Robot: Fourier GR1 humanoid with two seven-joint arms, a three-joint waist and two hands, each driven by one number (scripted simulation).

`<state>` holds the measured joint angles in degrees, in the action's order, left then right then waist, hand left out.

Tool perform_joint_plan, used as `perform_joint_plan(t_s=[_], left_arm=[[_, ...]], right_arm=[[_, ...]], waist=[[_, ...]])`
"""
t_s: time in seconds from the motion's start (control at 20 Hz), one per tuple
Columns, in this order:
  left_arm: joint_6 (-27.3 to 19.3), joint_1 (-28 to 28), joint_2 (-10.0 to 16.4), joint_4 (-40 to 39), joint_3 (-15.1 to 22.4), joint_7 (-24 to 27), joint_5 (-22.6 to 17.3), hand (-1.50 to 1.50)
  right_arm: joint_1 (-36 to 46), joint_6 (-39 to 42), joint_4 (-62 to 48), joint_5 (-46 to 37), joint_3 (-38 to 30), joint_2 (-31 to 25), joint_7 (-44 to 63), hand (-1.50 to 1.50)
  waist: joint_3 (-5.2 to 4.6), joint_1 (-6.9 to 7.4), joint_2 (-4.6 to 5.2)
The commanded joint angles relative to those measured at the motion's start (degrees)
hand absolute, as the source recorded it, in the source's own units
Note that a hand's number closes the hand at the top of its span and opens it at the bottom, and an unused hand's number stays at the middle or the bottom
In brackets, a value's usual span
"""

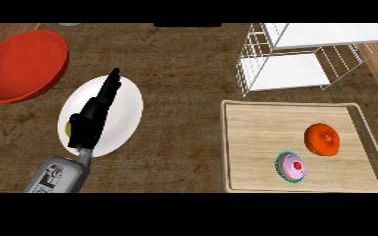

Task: Pick the cupcake from the tray and place it in the tiered shelf

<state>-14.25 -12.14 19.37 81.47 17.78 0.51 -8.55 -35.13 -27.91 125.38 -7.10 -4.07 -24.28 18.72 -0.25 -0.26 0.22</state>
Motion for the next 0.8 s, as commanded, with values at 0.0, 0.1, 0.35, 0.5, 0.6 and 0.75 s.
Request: perform_joint_plan(t_s=[0.0, 0.1, 0.35, 0.5, 0.6, 0.75], left_arm=[[1.9, -0.2, 0.7, 0.6, -0.2, -0.2, -0.4, 0.0], [0.7, -0.4, -0.2, 1.4, -0.1, -0.7, 0.0, 0.0], [0.1, -1.0, -2.3, -0.4, 0.7, -0.8, 1.0, 0.0], [1.4, 0.5, -1.3, -0.9, -1.0, 1.9, 0.8, 0.0], [1.6, 0.1, -2.6, -3.0, -0.5, 2.5, 1.5, 0.0], [0.1, 1.2, -3.9, -0.3, 1.4, 0.7, 3.3, 0.0]], right_arm=[[-1.6, 5.5, 6.6, -5.1, 1.6, -8.0, 14.6, -1.5], [-3.8, 9.4, 10.0, -6.6, 2.6, -11.4, 20.4, -1.5], [-1.2, 15.8, 17.7, -13.3, 5.7, -17.0, 38.4, -1.5], [4.5, 18.1, 20.5, -15.1, 9.2, -17.6, 48.2, -1.5], [11.1, 18.5, 20.1, -16.1, 12.1, -17.6, 54.8, -1.5], [18.8, 19.4, 19.1, -15.5, 12.7, -18.4, 60.8, -1.5]], waist=[[-0.07, 1.25, 0.25], [-0.09, 1.1, 0.17], [-0.04, 1.12, 0.21], [0.06, 1.07, 0.05], [0.05, 1.18, 0.11], [0.03, 1.58, 0.06]])
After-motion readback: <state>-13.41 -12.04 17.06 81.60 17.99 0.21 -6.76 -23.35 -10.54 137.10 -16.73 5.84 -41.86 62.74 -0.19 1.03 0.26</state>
